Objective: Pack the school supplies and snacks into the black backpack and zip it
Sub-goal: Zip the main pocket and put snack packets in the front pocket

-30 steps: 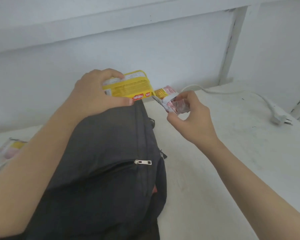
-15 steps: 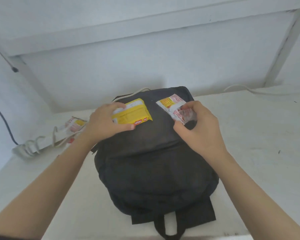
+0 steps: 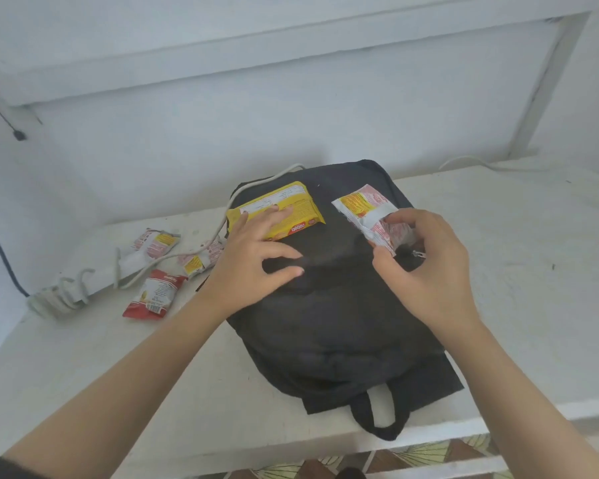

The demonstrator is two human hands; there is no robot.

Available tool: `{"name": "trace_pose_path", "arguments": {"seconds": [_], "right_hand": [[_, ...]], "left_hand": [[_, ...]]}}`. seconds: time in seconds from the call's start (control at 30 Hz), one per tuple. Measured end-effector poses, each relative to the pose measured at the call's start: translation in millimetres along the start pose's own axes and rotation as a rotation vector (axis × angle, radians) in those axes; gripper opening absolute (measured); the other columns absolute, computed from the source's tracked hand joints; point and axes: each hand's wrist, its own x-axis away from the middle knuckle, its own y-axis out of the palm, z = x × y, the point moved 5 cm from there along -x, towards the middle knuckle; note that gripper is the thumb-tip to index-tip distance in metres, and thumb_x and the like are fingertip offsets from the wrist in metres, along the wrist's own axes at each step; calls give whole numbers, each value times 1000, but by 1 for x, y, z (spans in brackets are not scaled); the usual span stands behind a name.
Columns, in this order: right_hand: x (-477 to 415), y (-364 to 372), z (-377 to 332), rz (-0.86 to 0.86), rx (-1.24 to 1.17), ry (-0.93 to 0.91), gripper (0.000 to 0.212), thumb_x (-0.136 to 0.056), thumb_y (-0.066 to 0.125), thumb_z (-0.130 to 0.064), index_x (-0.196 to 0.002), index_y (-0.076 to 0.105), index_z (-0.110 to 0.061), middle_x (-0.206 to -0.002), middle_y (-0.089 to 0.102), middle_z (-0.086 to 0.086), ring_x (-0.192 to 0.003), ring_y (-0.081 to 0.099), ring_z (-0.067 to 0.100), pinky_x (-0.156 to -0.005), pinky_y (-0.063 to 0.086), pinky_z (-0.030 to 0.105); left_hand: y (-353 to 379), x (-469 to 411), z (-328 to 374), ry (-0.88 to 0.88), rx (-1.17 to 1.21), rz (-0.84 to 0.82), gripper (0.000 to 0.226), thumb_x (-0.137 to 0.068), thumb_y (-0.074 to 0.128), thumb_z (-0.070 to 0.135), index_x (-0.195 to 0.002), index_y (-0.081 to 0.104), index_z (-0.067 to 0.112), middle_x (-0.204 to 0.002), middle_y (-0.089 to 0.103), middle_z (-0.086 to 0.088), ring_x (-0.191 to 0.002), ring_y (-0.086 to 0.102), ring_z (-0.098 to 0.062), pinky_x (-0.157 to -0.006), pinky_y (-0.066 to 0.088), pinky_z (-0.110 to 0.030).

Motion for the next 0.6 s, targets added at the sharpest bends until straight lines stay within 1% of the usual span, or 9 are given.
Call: {"name": "trace_pose_path", "arguments": {"seconds": [0.07,0.17,0.2,0.27,0.37,0.43,0.47,0.53,0.6], "right_hand": [[12,-3,-6,20,-14,-42,40,-72,57,-47,-106,56,-26,-108,57,-15,-98,55,1,-71,41,2],[31,-4,-14,-8,-5,-154,39,-75,58,-40,-106,60,-17,-112,60,-9,-103,56,4,-77,44,7],[38,-2,-15,-32,7,-181,39,-75,59,-38,-105,61,-15,-113,61,-8,-104,56,4,-80,44,9],[47,4,-17,-81,49,-207,38,-75,58,-38,-105,63,-15,-115,61,-7,-106,54,2,-84,43,9],[53,10,-21,-87,91,-227,37,-74,60,-35,-104,63,-14,-116,61,-3,-106,54,4,-86,45,13],[55,14,-28,-101,112,-264,35,-75,61,-33,-104,64,-13,-117,62,-2,-107,56,6,-85,47,18],[56,18,-31,-116,148,-281,36,-76,61,-35,-104,65,-13,-117,63,-2,-108,56,7,-85,47,18],[56,27,-34,-153,261,-282,38,-77,57,-38,-105,66,-15,-117,64,-2,-108,57,9,-89,44,18],[51,39,-31,-204,368,-270,39,-79,52,-41,-105,67,-15,-114,66,-1,-105,59,15,-91,42,21]], "left_hand": [[-7,-4,-3,-51,86,131,27,-75,60,46,-81,75,25,-131,50,9,-127,39,-10,-108,29,-49],[-20,-14,-1,-48,163,256,17,-76,64,38,-79,73,24,-125,54,8,-120,46,-10,-104,37,-39],[-23,-16,0,-41,169,270,14,-76,67,35,-80,73,23,-124,54,8,-118,48,-11,-102,39,-37],[-26,-20,1,-30,151,277,12,-76,70,29,-80,75,19,-122,53,10,-116,47,-8,-101,40,-40],[-29,-23,2,-22,151,288,12,-76,70,26,-80,76,17,-122,53,11,-114,45,-3,-101,40,-43],[-32,-23,3,-21,156,304,9,-76,70,25,-81,76,18,-121,52,13,-115,45,-5,-101,39,-44],[-33,-23,3,-22,153,302,8,-77,71,24,-82,76,19,-122,51,14,-115,45,-6,-101,39,-45],[-34,-23,4,-11,148,289,9,-77,71,25,-83,76,19,-122,51,15,-116,45,-8,-101,39,-46],[-35,-22,5,0,150,273,12,-77,70,27,-83,76,19,-123,52,13,-117,46,-10,-101,38,-47]]}}
